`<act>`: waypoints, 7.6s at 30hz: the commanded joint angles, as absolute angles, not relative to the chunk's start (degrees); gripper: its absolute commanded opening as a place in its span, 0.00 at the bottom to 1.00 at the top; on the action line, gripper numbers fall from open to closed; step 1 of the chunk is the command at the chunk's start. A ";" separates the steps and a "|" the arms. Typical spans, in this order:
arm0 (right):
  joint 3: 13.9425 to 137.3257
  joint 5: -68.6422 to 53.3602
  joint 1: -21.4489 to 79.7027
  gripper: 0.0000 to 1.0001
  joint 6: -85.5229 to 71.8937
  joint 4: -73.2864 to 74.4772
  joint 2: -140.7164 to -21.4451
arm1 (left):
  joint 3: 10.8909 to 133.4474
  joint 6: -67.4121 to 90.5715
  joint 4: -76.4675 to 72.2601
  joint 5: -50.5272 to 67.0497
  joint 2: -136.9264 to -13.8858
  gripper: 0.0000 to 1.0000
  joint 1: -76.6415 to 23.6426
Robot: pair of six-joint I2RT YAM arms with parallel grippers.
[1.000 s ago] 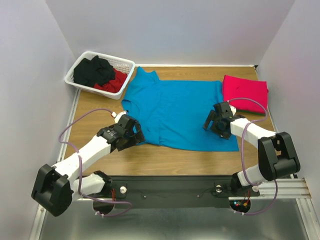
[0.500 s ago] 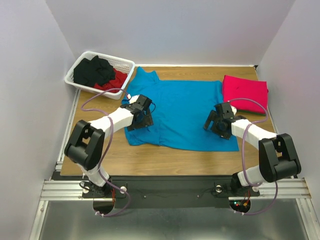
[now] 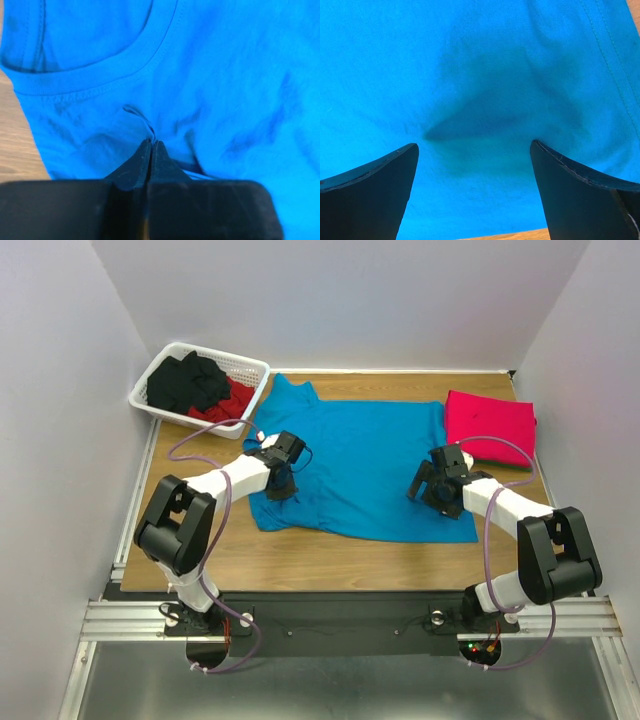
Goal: Fold and stack the t-shirts
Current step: Flatten the tshirt out, then fold the tshirt
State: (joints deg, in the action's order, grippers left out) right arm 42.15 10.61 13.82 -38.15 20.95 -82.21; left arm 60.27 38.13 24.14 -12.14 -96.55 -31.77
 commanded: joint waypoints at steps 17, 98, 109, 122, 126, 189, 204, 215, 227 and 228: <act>38.32 10.81 12.66 1.00 -37.97 22.94 -82.97 | 37.19 59.73 34.97 -11.69 -64.96 0.00 -42.44; 42.02 -6.06 75.76 1.00 -19.34 4.22 -84.12 | 40.16 40.08 6.85 1.76 -84.90 0.98 -18.99; 47.19 19.08 67.88 1.00 -38.22 22.14 -69.45 | 43.06 37.27 9.49 3.25 -80.52 0.98 -19.16; 69.24 13.71 23.92 1.00 -26.20 24.43 -86.99 | 67.73 30.68 15.82 -7.11 -88.74 0.98 -20.74; 82.84 11.53 17.50 1.00 -23.74 24.43 -100.26 | 77.32 25.33 15.29 -8.52 -97.98 0.98 -20.74; 83.35 -7.29 5.80 1.00 -19.94 24.08 -96.79 | 75.83 32.59 25.67 -14.75 -83.70 0.99 -34.00; 43.34 -0.35 5.89 1.00 -33.49 24.17 -59.78 | 33.93 76.98 36.03 -13.45 -61.62 0.98 -62.57; 40.69 3.51 5.89 1.00 -35.24 24.78 -57.83 | 32.08 79.27 31.28 -10.98 -67.66 0.91 -65.21; 39.64 3.16 5.89 1.00 -34.54 25.58 -57.57 | 33.05 83.23 34.55 -15.74 -72.68 0.66 -63.73; 39.55 3.16 5.89 1.00 -34.54 25.58 -57.39 | 32.61 82.97 33.76 -15.56 -72.60 0.66 -63.46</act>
